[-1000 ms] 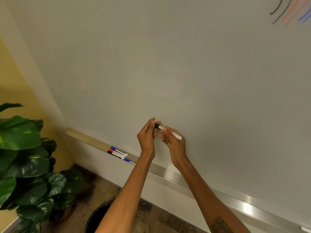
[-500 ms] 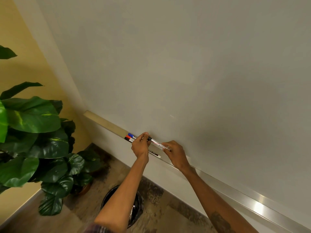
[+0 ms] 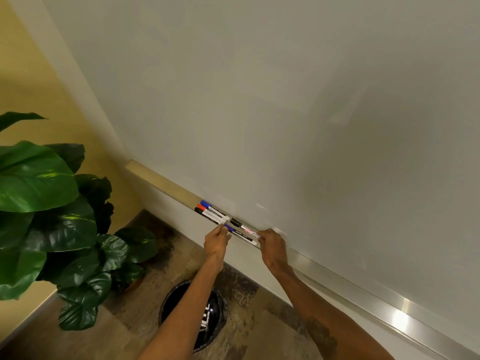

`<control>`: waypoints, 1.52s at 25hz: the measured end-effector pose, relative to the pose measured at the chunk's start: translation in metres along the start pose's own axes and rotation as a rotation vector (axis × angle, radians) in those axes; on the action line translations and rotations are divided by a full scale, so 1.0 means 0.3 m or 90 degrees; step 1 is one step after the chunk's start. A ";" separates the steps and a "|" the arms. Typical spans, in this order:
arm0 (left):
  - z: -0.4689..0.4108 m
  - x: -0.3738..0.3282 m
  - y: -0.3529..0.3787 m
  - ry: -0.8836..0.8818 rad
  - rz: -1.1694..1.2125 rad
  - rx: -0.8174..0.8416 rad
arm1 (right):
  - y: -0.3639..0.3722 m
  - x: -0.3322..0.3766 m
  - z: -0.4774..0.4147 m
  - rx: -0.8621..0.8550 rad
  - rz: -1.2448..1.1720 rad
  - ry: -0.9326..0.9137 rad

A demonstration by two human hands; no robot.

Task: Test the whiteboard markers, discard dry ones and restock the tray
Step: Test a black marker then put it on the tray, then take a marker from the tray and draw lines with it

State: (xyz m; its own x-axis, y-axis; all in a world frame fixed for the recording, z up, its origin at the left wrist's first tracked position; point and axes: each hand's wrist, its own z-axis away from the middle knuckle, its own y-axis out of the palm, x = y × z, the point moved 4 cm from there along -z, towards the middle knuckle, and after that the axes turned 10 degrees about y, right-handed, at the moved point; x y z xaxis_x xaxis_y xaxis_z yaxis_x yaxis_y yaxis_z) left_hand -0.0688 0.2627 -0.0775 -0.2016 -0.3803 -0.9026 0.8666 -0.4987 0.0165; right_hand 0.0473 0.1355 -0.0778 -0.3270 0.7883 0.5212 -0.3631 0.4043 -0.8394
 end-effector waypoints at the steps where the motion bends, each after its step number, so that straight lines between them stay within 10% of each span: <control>1: 0.002 0.025 -0.005 -0.012 -0.012 0.007 | 0.017 -0.001 -0.010 0.000 0.009 0.009; 23: 0.100 0.114 0.049 -0.030 -0.113 0.100 | 0.066 -0.024 0.014 0.000 0.082 -0.018; 38: 0.630 0.229 0.612 0.035 -0.192 0.267 | -0.461 -0.647 0.381 -0.145 -0.038 0.117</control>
State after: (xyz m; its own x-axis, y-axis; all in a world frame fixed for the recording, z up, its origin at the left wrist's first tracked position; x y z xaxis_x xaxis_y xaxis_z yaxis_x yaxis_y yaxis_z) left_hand -0.0097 -0.0022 -0.0551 -0.3801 -0.1354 -0.9150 0.5143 -0.8531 -0.0874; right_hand 0.0612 -0.1264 -0.0452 -0.1394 0.8230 0.5507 -0.1654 0.5290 -0.8324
